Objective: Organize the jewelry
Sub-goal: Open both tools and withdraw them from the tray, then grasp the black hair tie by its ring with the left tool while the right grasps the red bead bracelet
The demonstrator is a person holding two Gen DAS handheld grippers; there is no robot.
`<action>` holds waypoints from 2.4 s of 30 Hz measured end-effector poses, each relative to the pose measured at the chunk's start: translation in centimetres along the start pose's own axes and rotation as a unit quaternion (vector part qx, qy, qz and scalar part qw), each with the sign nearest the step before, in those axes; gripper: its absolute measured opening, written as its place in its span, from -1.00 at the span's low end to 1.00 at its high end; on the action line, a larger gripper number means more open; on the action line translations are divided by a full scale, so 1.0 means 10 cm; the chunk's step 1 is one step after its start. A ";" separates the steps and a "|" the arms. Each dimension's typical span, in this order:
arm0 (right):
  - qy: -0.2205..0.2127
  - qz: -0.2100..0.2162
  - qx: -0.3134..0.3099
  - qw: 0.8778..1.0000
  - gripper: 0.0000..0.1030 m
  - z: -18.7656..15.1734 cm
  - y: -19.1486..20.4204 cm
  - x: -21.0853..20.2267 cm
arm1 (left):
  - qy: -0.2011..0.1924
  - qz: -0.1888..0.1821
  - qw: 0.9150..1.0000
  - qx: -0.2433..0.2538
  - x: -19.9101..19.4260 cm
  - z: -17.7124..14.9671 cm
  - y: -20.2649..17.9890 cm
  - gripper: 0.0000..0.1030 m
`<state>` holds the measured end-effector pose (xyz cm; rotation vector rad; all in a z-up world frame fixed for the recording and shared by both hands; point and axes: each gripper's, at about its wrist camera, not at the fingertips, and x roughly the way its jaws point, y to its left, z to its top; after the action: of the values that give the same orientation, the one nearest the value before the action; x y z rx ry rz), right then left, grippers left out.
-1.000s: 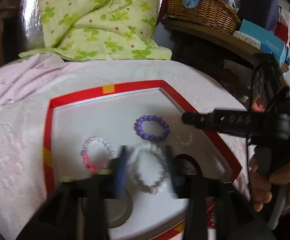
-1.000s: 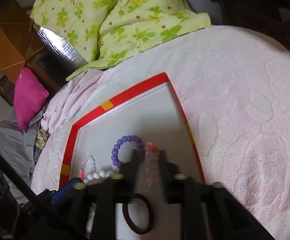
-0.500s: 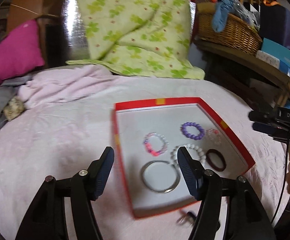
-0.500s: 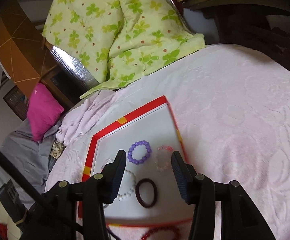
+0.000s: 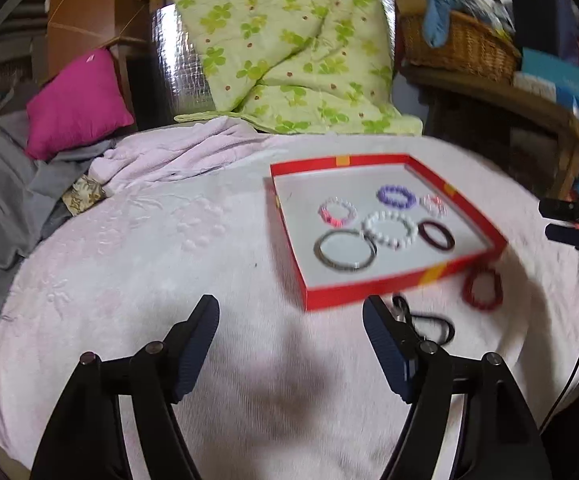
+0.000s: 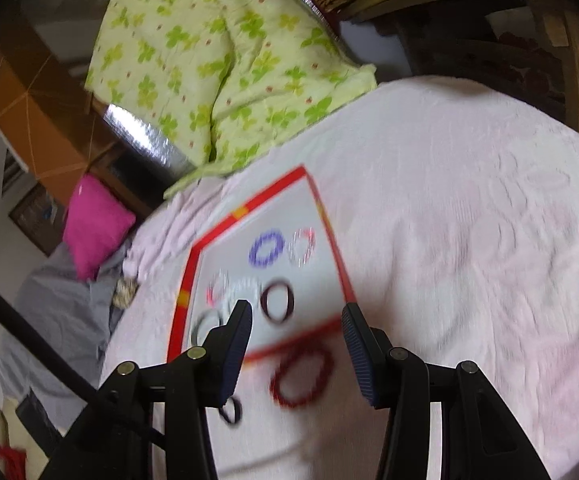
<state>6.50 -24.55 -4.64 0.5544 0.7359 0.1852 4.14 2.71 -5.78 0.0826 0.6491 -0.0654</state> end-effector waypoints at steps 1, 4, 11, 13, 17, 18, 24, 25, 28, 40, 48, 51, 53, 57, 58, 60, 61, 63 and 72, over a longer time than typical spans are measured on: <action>0.007 0.000 -0.006 1.000 -0.02 -0.06 0.01 -0.01 | 0.001 0.001 1.000 0.009 -0.03 -0.03 -0.03 0.46; 0.029 -0.005 -0.027 0.999 -0.02 -0.25 0.07 0.00 | 0.000 0.004 0.999 0.032 -0.06 -0.08 -0.09 0.47; 0.059 -0.011 -0.051 0.997 -0.02 -0.41 0.18 0.17 | 0.005 0.007 0.999 0.049 -0.05 -0.08 -0.15 0.47; 0.068 -0.008 -0.054 0.996 -0.02 -0.43 0.22 0.24 | 0.010 0.006 0.999 0.051 -0.03 -0.07 -0.16 0.47; 0.084 -0.004 -0.061 0.995 -0.02 -0.46 0.31 0.35 | 0.021 0.008 0.998 0.058 0.03 -0.07 -0.18 0.47; 0.086 -0.003 -0.064 0.994 -0.02 -0.47 0.32 0.36 | 0.024 0.009 0.998 0.058 0.04 -0.08 -0.18 0.47; 0.108 0.003 -0.067 0.992 -0.02 -0.51 0.40 0.49 | 0.038 0.010 0.998 0.058 0.10 -0.08 -0.18 0.47; 0.111 0.004 -0.067 0.992 -0.02 -0.52 0.41 0.51 | 0.041 0.008 0.998 0.057 0.11 -0.09 -0.17 0.47; 0.121 0.006 -0.071 0.990 -0.02 -0.56 0.45 0.55 | 0.046 0.006 0.998 0.052 0.13 -0.09 -0.17 0.47; 0.133 0.008 -0.071 0.989 -0.02 -0.60 0.45 0.59 | 0.062 0.008 0.997 0.043 0.18 -0.10 -0.16 0.47; 0.133 0.005 -0.066 0.989 -0.02 -0.58 0.37 0.57 | 0.074 0.002 0.996 0.044 0.23 -0.12 -0.22 0.47; 0.130 0.004 -0.063 0.989 -0.02 -0.56 0.34 0.54 | 0.075 0.001 0.996 0.048 0.25 -0.12 -0.26 0.47; 0.128 0.004 -0.060 0.990 -0.02 -0.55 0.31 0.52 | 0.077 0.000 0.996 0.050 0.26 -0.12 -0.28 0.47; 0.126 0.002 -0.053 0.991 -0.02 -0.52 0.24 0.50 | 0.082 -0.003 0.995 0.052 0.28 -0.12 -0.31 0.47; 0.125 0.001 -0.049 0.991 -0.02 -0.50 0.22 0.49 | 0.083 -0.005 0.995 0.050 0.28 -0.12 -0.31 0.47; 0.123 -0.001 -0.043 0.991 -0.02 -0.48 0.17 0.48 | 0.087 -0.012 0.995 0.044 0.29 -0.11 -0.31 0.47; 0.120 -0.004 -0.038 0.992 -0.02 -0.47 0.13 0.47 | 0.089 -0.016 0.995 0.039 0.30 -0.11 -0.30 0.47; 0.114 -0.009 -0.029 0.993 -0.07 -0.44 0.07 0.46 | 0.092 -0.026 0.995 0.030 0.30 -0.11 -0.29 0.47; 0.097 -0.049 -0.009 0.994 -0.20 -0.36 -0.14 0.57 | 0.090 -0.086 0.992 -0.004 0.29 -0.09 -0.30 0.47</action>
<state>8.17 -22.30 -10.92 0.4859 0.9479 0.1546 5.67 -0.26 -8.40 0.0248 0.8366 -0.2233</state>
